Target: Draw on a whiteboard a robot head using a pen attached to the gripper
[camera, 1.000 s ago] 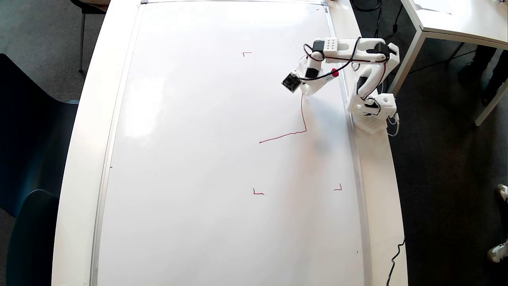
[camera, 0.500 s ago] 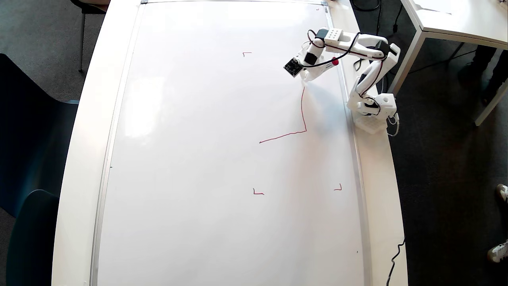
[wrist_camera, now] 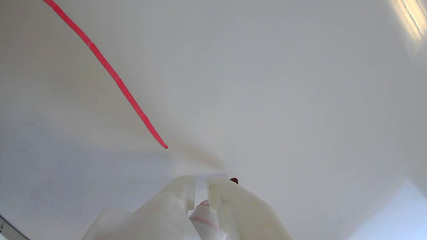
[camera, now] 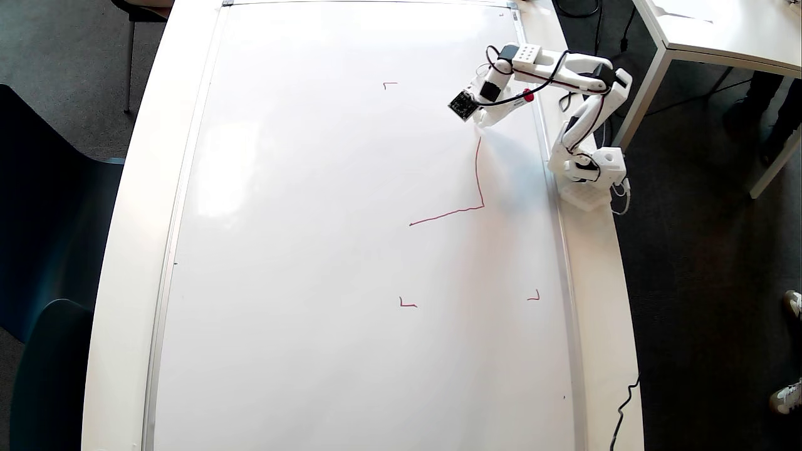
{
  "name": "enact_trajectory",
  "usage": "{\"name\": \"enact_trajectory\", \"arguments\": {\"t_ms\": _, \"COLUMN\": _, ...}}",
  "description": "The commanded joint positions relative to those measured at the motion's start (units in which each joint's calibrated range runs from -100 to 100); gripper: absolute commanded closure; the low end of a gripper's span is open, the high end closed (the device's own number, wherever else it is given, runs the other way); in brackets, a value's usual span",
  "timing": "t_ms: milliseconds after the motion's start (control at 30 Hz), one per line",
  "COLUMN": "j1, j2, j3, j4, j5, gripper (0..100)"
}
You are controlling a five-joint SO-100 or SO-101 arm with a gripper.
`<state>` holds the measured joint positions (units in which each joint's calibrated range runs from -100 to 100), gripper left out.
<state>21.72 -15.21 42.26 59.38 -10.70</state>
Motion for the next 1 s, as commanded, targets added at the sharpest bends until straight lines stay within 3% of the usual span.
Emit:
{"name": "enact_trajectory", "arguments": {"t_ms": 0, "j1": -3.1, "j2": -0.6, "j3": -2.3, "j4": 0.3, "j5": -0.1, "gripper": 99}}
{"name": "enact_trajectory", "arguments": {"t_ms": 967, "j1": -3.0, "j2": 4.6, "j3": -3.1, "j4": 4.4, "j5": -2.0, "gripper": 99}}
